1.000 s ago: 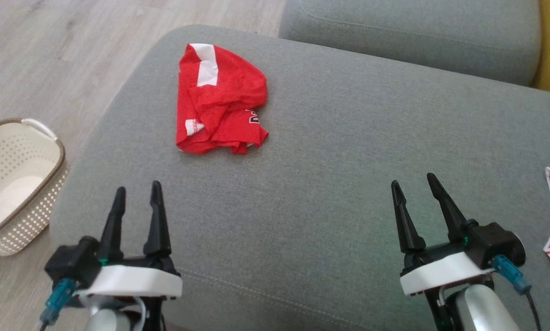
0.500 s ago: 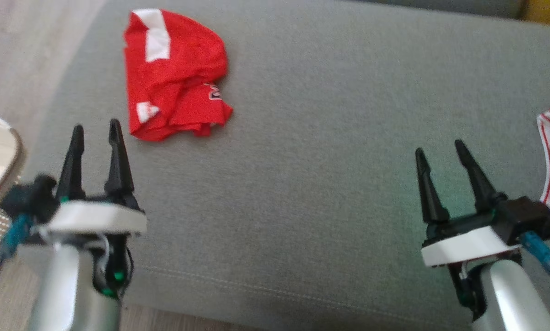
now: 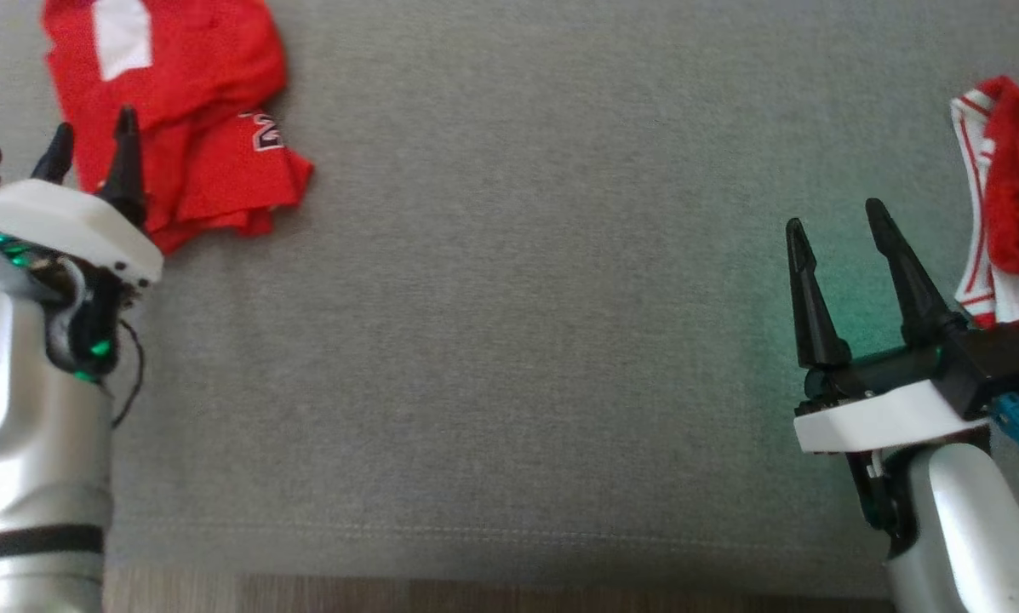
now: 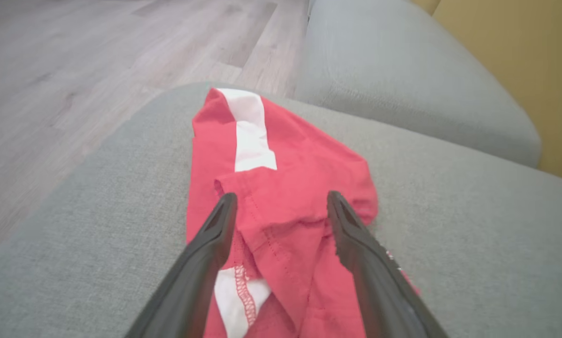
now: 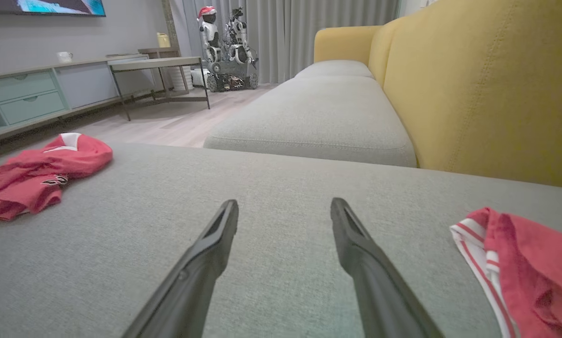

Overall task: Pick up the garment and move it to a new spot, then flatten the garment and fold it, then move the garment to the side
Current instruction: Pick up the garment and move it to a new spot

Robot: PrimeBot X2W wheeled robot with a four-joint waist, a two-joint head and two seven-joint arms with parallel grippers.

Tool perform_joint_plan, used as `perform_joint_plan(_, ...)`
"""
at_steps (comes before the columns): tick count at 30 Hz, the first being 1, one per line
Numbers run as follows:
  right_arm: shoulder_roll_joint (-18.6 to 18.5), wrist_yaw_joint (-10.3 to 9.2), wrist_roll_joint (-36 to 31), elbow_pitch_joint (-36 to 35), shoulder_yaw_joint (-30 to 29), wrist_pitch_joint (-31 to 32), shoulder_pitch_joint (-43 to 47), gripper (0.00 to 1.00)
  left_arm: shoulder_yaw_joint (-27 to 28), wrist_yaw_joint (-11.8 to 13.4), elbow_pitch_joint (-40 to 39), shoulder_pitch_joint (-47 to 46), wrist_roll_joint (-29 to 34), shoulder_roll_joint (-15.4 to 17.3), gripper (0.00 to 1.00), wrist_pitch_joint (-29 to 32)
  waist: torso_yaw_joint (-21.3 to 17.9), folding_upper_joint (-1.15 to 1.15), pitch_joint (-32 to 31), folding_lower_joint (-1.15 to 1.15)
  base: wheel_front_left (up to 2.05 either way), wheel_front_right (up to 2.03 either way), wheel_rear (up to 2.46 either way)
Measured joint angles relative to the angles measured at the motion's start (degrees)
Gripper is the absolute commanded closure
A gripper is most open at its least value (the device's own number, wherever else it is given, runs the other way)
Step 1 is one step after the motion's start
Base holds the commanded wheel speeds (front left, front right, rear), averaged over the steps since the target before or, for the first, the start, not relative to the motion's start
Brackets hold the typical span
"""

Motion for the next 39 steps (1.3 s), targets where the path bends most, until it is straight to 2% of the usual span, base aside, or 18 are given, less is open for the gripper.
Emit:
perform_joint_plan(5,-0.04,0.00,-0.04,-0.52,-0.03,0.00,-0.37,0.00,-0.46,-0.11,7.25,-4.24,0.32,2.81,0.00,2.53,-2.43,0.00,1.96,0.00,0.00,0.00,0.00)
perform_joint_plan(11,-0.04,0.00,-0.04,-0.54,-0.09,-0.02,-1.11,0.00,-1.40,-0.38,15.33,-8.26,0.48,4.19,0.00,4.78,-4.22,0.00,3.64,0.00,0.00,0.00,0.00)
perform_joint_plan(12,-0.04,0.00,-0.04,-0.54,-0.11,-0.03,-1.13,0.00,-1.44,-0.45,16.42,-8.73,0.46,4.41,0.62,5.00,-4.42,0.00,3.84,0.00,0.00,0.00,0.00)
perform_joint_plan(13,-0.03,0.00,-0.04,-0.53,-0.15,-0.03,-1.14,0.00,-1.40,-0.45,17.35,-9.29,0.30,4.44,1.00,5.28,-4.58,0.00,3.98,0.00,0.00,0.00,0.00)
perform_joint_plan(15,0.04,0.00,-0.04,-0.47,-0.33,-0.10,-1.21,0.00,-1.60,-0.54,18.30,-10.25,0.31,4.43,1.00,4.86,-4.80,0.00,4.05,0.00,0.00,0.00,0.00)
perform_joint_plan(20,0.42,0.00,-0.05,0.75,-0.73,-0.64,-1.28,0.00,-1.62,-0.79,18.24,-10.87,0.00,4.37,1.00,-0.92,-4.77,0.00,2.72,0.00,0.00,0.00,0.00)
perform_joint_plan(24,0.77,0.00,-0.05,2.03,-0.93,-1.24,-1.27,0.00,-1.62,-0.98,15.35,-10.87,-2.82,3.26,1.00,-4.07,-4.48,0.00,0.57,-0.01,0.00,0.00,0.00)
perform_joint_plan(32,1.66,0.00,-0.03,4.21,-1.03,-2.07,-1.20,0.00,-1.83,-1.00,1.20,-10.46,-7.16,0.08,1.00,-5.20,-3.83,0.00,-4.45,-0.01,0.00,0.00,0.00)
perform_joint_plan(39,2.23,0.00,0.03,4.88,-0.85,-2.56,-1.18,0.00,-5.78,1.16,-14.67,-7.32,-8.33,-5.08,1.00,0.35,-4.63,0.00,-6.63,-0.01,0.00,0.00,0.00)
